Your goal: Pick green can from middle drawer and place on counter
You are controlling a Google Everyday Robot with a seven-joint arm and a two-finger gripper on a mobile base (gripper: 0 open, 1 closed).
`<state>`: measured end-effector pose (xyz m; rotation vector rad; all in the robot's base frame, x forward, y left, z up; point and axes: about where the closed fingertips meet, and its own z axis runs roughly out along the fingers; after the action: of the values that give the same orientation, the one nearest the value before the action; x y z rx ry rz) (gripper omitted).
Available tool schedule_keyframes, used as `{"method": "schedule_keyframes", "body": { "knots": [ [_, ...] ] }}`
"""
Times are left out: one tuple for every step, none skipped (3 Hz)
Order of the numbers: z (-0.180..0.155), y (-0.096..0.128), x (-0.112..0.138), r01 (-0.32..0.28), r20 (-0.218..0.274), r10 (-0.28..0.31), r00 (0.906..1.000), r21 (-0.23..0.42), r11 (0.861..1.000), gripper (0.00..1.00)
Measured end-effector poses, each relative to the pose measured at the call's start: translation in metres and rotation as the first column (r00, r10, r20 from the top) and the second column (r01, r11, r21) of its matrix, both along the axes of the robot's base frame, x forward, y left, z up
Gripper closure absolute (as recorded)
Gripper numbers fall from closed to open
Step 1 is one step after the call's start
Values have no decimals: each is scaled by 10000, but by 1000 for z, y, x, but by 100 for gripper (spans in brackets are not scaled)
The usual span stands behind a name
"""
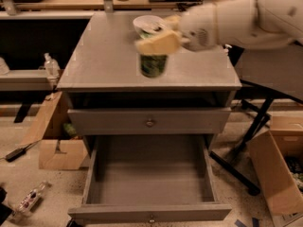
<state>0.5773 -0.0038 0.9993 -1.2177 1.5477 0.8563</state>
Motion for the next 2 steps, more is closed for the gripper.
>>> {"method": "schedule_keyframes", "body": {
  "knots": [
    [50,39,41,111,991,-158,9950,482,9988,100],
    [45,92,91,58,1242,-150,9921,741,9972,100]
  ]
}}
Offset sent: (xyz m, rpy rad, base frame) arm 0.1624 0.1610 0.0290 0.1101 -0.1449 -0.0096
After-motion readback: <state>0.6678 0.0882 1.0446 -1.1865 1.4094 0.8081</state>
